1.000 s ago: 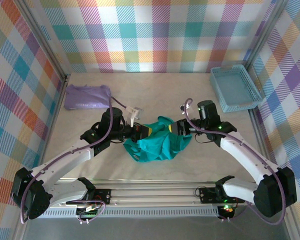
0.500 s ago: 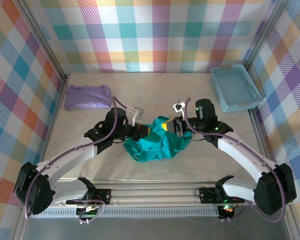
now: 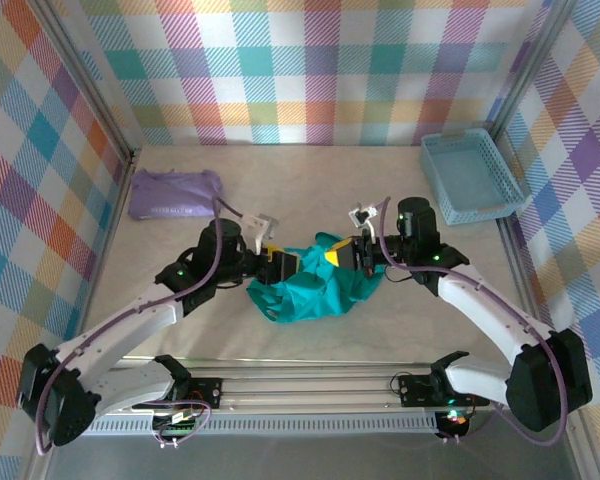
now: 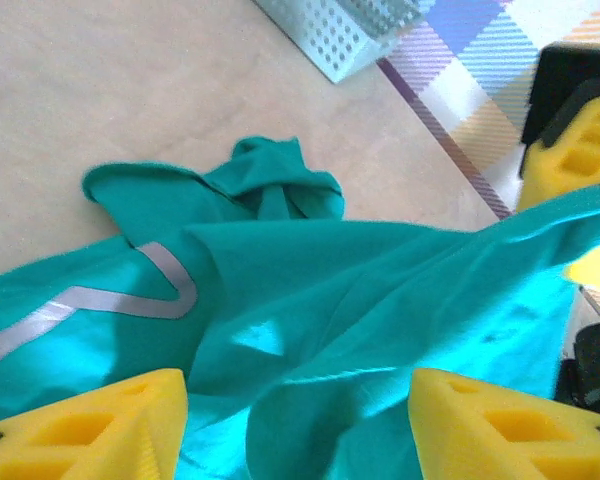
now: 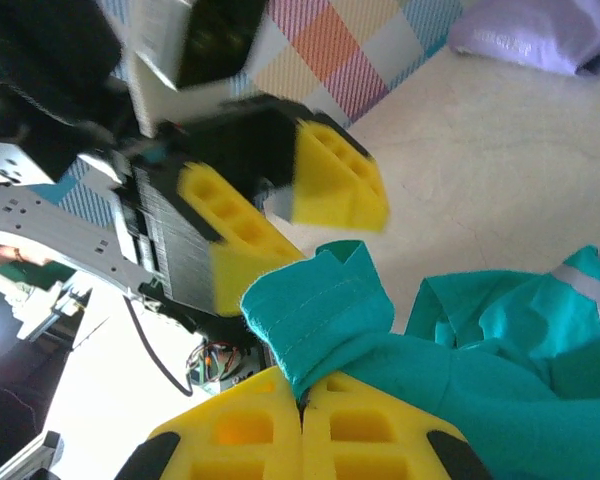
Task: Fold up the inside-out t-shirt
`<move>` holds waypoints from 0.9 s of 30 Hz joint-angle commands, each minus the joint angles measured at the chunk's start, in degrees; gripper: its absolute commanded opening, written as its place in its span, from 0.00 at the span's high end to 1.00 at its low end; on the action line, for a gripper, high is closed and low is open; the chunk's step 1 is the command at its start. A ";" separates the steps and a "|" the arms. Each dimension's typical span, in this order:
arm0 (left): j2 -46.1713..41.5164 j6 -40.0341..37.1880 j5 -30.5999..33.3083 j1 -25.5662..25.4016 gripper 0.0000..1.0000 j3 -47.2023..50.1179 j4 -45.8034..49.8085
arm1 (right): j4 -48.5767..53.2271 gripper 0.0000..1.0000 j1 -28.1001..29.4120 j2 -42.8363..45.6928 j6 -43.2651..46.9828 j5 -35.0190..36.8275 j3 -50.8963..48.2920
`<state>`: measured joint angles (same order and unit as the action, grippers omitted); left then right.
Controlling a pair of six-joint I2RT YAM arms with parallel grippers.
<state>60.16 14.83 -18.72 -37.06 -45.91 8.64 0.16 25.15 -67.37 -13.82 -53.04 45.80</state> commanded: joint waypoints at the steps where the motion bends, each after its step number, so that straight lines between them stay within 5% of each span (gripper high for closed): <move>1: -5.67 -2.45 3.79 -1.24 0.38 0.04 2.90 | 3.13 1.00 -0.14 -1.47 1.70 0.94 3.29; 5: -7.17 -4.61 -4.34 -4.54 0.50 -0.34 2.88 | 3.16 1.00 -0.19 -2.28 0.14 1.95 4.03; 10: 2.23 -4.17 -16.77 -6.93 0.67 -3.90 0.45 | 2.81 1.00 -0.19 -2.30 -0.72 3.11 4.03; 19: 10.44 -3.08 -11.48 -6.81 0.67 -6.95 -1.93 | 3.92 1.00 -0.19 -1.58 -0.24 3.38 3.77; 27: 14.73 -2.17 -11.28 -5.61 0.58 -9.13 -2.82 | 4.20 1.00 -0.19 -1.36 -0.12 3.64 3.59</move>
<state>73.65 12.34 -30.35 -43.20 -53.23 7.18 4.16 25.15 -69.60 -14.52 -49.01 48.23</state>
